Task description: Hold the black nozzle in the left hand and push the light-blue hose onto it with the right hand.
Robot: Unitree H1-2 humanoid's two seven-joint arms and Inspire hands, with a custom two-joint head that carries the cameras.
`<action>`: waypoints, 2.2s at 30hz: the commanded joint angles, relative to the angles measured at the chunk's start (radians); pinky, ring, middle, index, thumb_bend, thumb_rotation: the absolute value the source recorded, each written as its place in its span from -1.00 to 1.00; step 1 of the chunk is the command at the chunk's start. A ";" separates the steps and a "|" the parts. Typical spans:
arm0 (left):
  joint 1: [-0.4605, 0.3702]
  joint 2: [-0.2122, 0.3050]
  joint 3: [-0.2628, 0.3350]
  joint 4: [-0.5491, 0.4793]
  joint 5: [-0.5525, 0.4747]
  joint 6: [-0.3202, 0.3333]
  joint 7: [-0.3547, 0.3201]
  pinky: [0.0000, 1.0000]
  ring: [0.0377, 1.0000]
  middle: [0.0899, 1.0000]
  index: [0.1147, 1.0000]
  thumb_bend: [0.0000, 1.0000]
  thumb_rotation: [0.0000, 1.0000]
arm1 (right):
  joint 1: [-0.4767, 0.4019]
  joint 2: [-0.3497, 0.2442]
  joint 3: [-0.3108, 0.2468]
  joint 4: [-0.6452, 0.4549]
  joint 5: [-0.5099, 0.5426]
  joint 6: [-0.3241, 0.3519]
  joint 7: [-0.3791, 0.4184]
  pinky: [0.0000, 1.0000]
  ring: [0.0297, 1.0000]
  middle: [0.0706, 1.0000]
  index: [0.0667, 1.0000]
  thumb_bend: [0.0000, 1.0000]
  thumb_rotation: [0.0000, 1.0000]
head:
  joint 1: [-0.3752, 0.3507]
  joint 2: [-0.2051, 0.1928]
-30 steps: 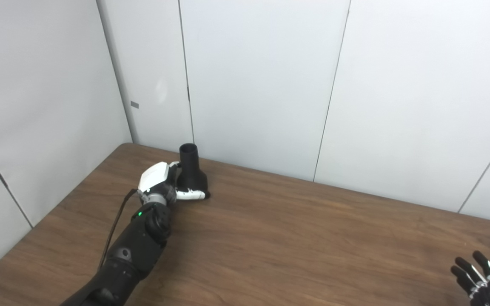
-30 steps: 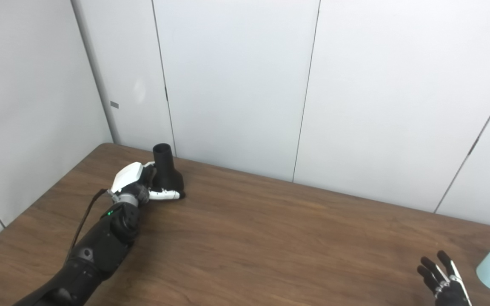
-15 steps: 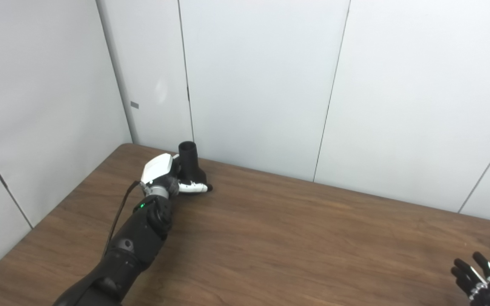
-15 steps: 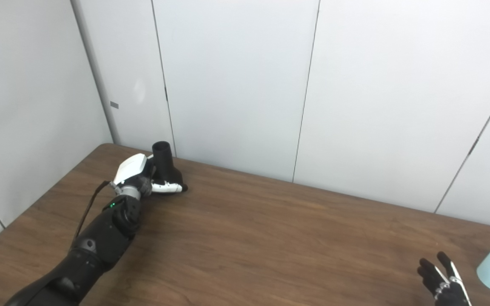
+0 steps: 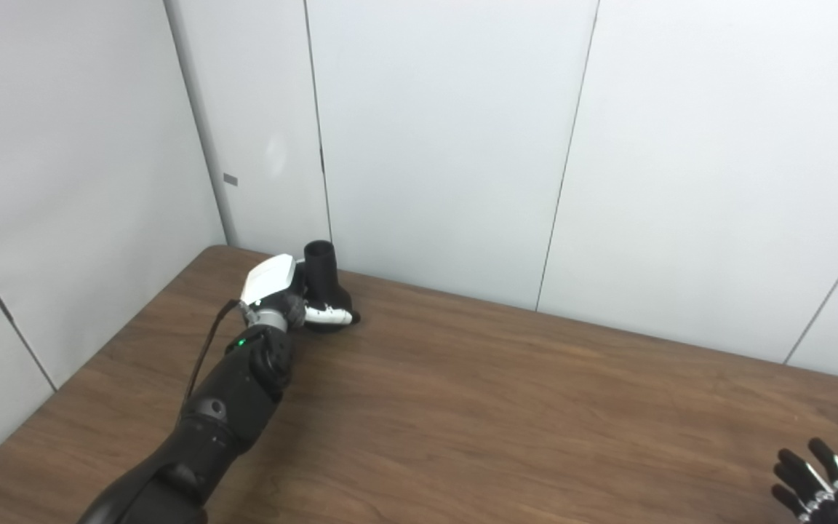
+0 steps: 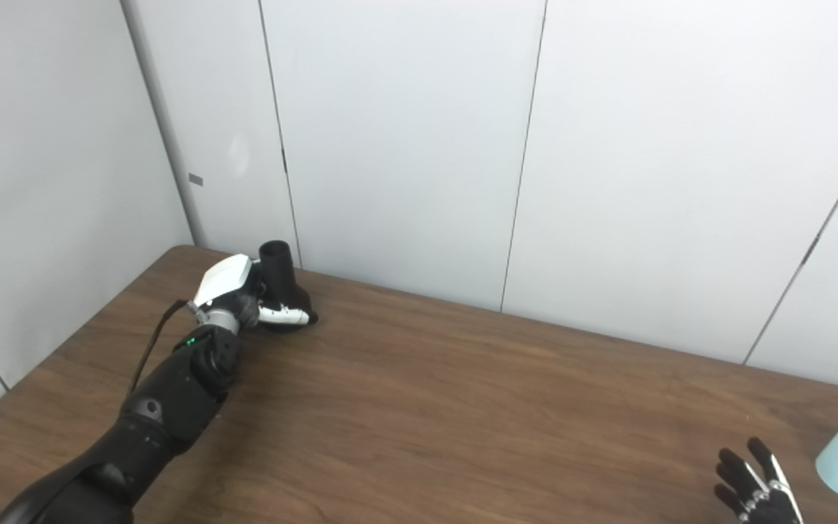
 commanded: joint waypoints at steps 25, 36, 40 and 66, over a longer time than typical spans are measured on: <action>0.039 -0.020 -0.016 -0.038 0.031 0.052 -0.049 0.03 0.11 -0.01 -0.20 0.03 -1.00 | 0.088 0.021 0.016 0.017 -0.009 0.014 -0.004 0.60 0.72 0.75 0.91 0.20 0.87 | 0.004 0.015; 0.042 -0.020 -0.013 -0.037 0.031 0.038 -0.041 0.04 0.10 -0.02 -0.20 0.03 -1.00 | 0.091 0.022 0.020 0.003 -0.016 0.026 -0.007 0.59 0.72 0.75 0.93 0.18 0.86 | -0.003 0.018; 0.052 -0.017 -0.012 -0.061 0.030 0.033 -0.048 0.03 0.08 -0.05 -0.18 0.04 -1.00 | 0.090 0.025 0.020 -0.003 -0.023 0.033 -0.013 0.59 0.72 0.74 0.93 0.21 0.86 | -0.007 0.019; 0.298 -0.044 -0.092 -0.659 0.134 0.094 -0.171 -0.17 -0.23 -0.09 -0.14 0.00 -1.00 | 0.057 0.055 0.050 0.021 -0.058 0.021 -0.015 0.60 0.75 0.76 0.95 0.04 0.89 | -0.132 0.046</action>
